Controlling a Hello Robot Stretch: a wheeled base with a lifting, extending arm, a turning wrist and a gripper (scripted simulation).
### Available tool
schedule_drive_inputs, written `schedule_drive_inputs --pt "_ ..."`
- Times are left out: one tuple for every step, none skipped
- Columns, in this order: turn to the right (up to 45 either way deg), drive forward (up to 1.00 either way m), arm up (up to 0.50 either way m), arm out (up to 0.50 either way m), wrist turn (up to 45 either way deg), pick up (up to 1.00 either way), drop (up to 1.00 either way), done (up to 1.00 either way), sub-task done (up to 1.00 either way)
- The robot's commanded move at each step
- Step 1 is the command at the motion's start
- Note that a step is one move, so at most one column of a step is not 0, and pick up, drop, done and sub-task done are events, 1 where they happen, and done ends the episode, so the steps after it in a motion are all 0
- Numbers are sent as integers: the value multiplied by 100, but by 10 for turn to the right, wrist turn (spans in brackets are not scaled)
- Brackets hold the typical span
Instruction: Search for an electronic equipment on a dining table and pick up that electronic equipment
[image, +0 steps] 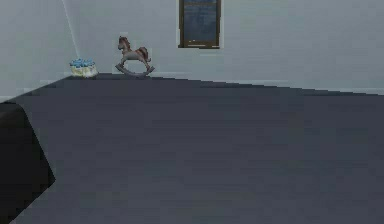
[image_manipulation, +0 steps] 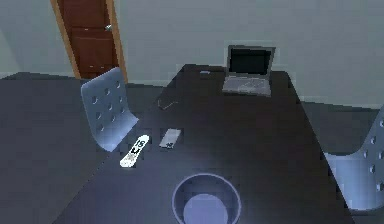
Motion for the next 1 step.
schedule_drive_inputs --pt "0 0 36 0 0 0 0 0 0"
